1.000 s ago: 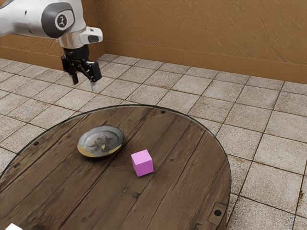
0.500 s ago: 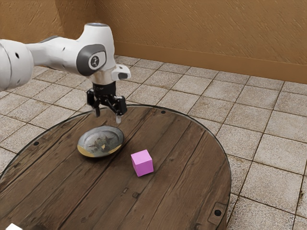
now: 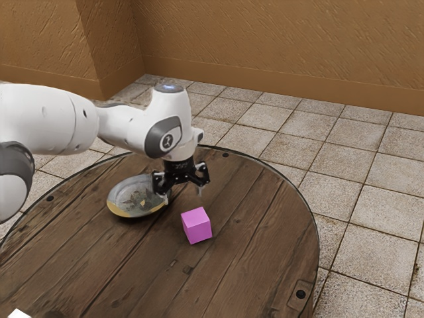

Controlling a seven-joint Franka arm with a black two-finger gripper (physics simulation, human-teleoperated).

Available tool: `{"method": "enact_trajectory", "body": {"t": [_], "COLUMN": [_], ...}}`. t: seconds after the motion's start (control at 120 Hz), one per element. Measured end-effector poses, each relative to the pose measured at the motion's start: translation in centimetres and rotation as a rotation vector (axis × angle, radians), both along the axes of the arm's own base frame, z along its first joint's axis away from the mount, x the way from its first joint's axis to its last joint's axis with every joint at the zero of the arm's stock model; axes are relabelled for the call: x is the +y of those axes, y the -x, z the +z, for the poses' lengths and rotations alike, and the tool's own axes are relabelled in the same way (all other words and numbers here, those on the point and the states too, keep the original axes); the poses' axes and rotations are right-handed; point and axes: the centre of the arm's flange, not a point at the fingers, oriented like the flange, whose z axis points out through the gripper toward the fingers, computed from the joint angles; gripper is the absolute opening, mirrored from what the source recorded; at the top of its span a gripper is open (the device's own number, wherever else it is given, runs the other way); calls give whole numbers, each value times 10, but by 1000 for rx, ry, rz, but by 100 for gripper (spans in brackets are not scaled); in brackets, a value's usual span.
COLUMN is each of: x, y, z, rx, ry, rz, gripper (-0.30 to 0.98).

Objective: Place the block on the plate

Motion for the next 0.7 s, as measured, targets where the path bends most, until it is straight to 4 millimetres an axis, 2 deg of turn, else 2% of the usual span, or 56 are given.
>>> {"method": "enact_trajectory", "body": {"t": [0.075,0.183,0.467,0.567,0.7], "x": [-13,-21,-27,-27,-38], "y": [-4,-5,12,13,15], "z": [-9,-21,-53,-57,-59], "rx": [-30,-57,-44,-43,-46], "ry": [-2,-2,15,14,11], "rz": [68,166,365,404,415], "gripper": [69,69,69,68,65]}}
